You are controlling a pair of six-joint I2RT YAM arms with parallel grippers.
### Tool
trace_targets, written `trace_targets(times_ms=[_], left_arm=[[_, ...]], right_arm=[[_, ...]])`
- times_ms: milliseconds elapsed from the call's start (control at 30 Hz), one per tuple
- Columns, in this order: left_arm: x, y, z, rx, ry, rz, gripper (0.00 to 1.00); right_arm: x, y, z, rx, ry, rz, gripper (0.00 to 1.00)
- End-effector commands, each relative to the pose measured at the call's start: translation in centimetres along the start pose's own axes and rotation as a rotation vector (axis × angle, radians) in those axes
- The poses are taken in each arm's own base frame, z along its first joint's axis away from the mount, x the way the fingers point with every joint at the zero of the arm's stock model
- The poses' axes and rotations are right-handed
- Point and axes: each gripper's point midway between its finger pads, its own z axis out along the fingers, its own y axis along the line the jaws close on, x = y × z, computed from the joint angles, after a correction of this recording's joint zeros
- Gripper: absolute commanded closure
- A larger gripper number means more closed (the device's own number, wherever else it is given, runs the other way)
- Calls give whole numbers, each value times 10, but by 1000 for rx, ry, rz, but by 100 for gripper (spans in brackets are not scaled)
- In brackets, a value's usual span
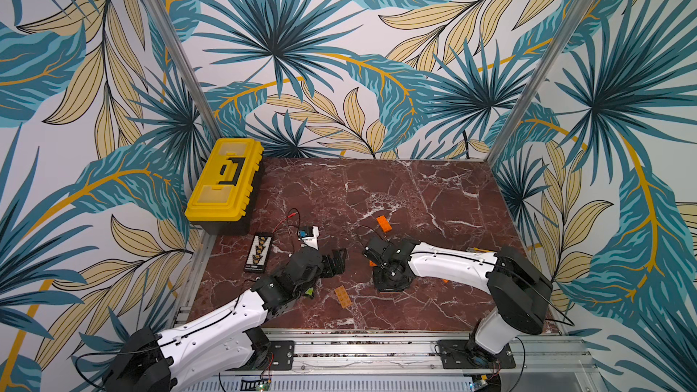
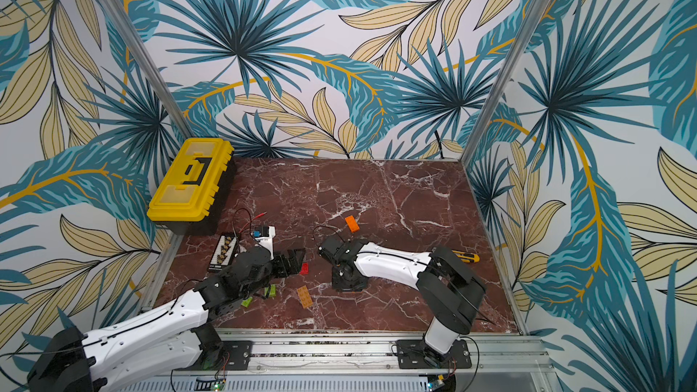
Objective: Assemble the number 5 with lego
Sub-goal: Assemble the lego brick with the lego brick.
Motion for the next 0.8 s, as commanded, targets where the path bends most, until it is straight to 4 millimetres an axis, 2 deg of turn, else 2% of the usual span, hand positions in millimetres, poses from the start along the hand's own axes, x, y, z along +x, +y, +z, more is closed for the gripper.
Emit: trace_targets(times_ms=[0, 200, 333, 567, 767], left_arm=[[2, 7, 0, -24, 1, 5, 0], [1, 4, 1, -14, 3, 8, 0], [2, 3, 2, -8, 6, 9, 0], [4, 1, 4, 0, 15, 8, 0], [4, 0, 4, 3, 15, 10, 0]], right_arm=[[10, -18, 14, 63, 32, 16, 66], [-4, -3, -12, -1, -23, 4, 50], [-6, 0, -20, -13, -37, -2, 46], [-2, -5, -14, 16, -8, -7, 49], [-1, -8, -9, 43, 7, -16, 56]])
